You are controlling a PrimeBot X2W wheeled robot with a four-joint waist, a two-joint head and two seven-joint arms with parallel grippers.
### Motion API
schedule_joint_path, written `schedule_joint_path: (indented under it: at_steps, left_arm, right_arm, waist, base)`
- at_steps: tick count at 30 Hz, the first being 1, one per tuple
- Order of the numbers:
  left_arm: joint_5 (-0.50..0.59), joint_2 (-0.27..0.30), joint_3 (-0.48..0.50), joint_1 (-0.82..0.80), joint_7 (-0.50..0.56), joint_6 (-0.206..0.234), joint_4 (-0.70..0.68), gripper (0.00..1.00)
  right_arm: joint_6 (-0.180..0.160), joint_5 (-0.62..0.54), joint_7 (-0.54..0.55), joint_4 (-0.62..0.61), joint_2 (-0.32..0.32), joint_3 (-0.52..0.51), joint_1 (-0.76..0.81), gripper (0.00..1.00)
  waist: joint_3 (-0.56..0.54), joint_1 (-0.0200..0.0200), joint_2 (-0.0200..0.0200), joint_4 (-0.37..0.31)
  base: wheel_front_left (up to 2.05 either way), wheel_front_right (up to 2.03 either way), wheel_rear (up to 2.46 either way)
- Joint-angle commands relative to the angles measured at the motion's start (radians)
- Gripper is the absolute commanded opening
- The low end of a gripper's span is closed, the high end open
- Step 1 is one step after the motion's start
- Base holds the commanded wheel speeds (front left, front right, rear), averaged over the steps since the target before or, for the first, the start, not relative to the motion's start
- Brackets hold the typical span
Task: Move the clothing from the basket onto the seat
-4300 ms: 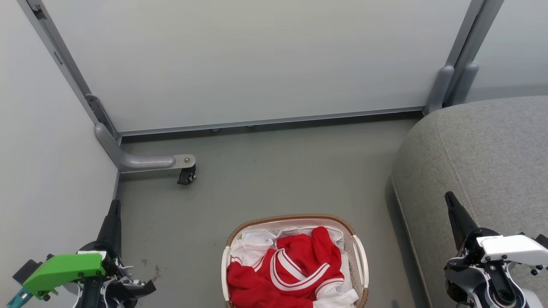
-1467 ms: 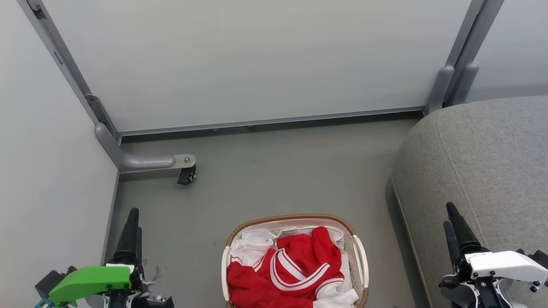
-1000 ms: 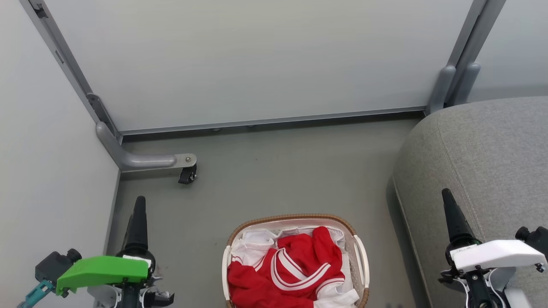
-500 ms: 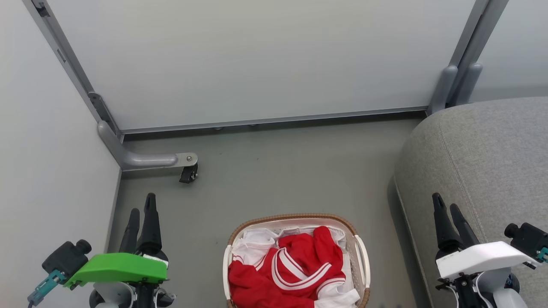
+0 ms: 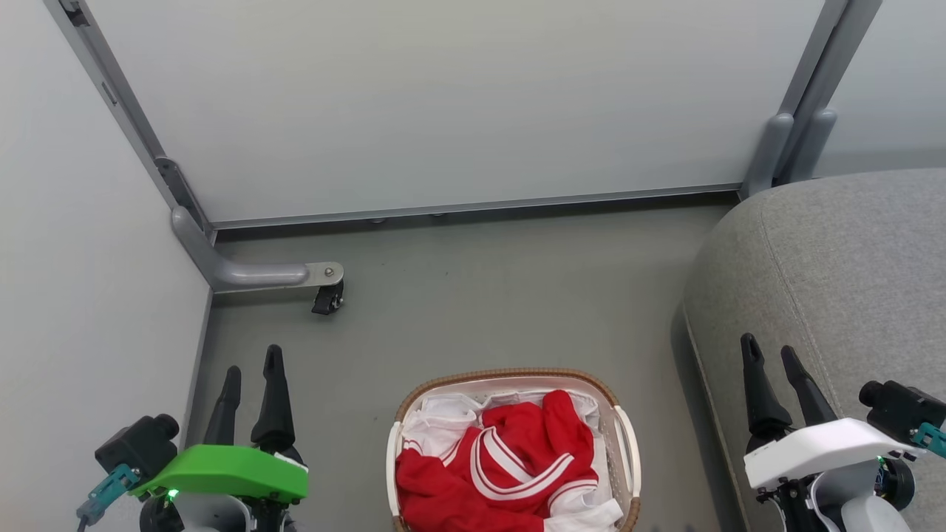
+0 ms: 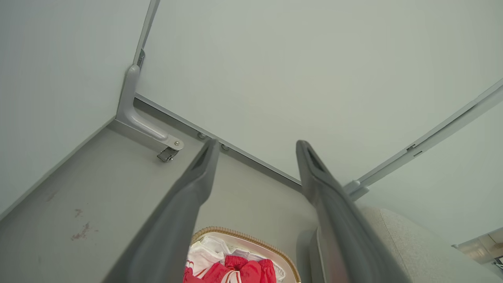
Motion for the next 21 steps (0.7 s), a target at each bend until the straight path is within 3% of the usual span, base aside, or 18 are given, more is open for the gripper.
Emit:
schedule_joint_path:
  at_steps: [1, 21]
  left_arm:
    - [0.034, 0.007, -0.007, -0.001, -0.009, -0.007, -0.004, 1.00]
    - [0.201, 0.009, -0.059, -0.005, -0.059, -0.009, 0.071, 1.00]
  right_arm:
    - [0.000, -0.039, -0.011, -0.011, -0.007, 0.001, 0.002, 1.00]
    - [0.000, -0.256, -0.061, -0.005, -0.010, 0.005, 0.018, 1.00]
  waist:
    - [0.000, 0.0000, 0.0000, 0.001]
    - [0.004, 0.0000, 0.0000, 0.008]
  base:
    - [0.00, 0.00, 0.00]
    - [0.00, 0.00, 0.00]
